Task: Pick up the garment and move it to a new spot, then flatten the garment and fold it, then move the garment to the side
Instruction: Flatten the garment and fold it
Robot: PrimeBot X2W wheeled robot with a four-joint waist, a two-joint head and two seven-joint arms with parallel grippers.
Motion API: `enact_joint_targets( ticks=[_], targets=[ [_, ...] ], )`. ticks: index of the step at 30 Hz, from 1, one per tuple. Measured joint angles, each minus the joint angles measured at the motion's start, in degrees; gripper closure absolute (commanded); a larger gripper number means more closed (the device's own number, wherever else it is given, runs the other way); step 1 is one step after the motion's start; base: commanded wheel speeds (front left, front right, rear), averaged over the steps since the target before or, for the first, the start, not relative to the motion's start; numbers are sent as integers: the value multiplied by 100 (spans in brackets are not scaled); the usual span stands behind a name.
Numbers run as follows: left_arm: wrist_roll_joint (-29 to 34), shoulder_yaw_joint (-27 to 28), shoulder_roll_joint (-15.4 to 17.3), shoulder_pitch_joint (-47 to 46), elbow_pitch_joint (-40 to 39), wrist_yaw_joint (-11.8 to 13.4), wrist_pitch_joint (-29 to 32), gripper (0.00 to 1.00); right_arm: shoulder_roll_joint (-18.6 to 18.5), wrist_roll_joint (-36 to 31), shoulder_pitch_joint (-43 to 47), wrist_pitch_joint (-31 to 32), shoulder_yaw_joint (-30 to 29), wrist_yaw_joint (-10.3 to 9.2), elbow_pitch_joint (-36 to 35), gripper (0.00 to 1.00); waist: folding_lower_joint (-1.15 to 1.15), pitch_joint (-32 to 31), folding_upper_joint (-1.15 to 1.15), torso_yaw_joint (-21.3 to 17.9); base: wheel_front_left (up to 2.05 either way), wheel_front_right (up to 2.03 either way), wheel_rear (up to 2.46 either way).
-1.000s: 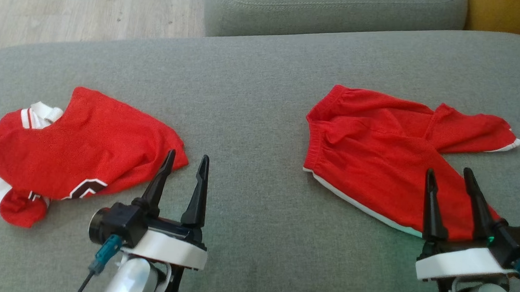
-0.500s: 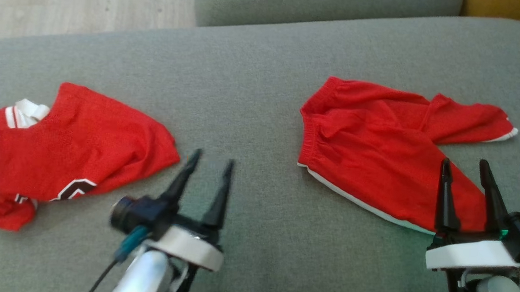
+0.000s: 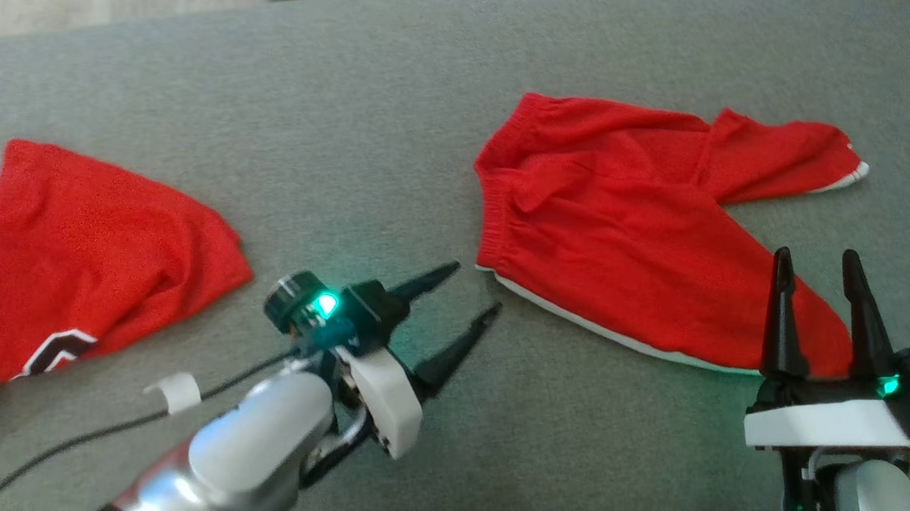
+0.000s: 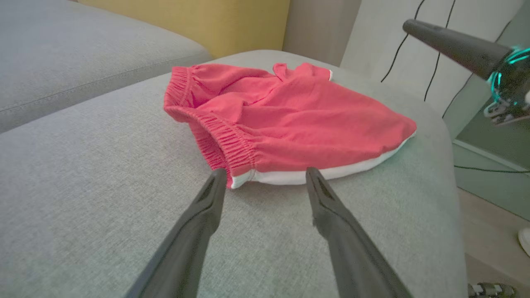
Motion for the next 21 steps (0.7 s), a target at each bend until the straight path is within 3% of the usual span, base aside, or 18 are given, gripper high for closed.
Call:
enact_joint_targets(
  ticks=[11, 21],
  targets=[
    [-279, -519, 65, -692, 794, 0, -235, 0, 1, 79, -79, -1, 92, 0, -30, 0, -1, 315, 0, -417, 0, 0, 0],
    [-598, -793, 56, -945, 1081, 0, -450, 0, 1, 125, -142, -1, 66, 0, -45, 0, -1, 442, 0, -564, 0, 0, 0]
  ],
)
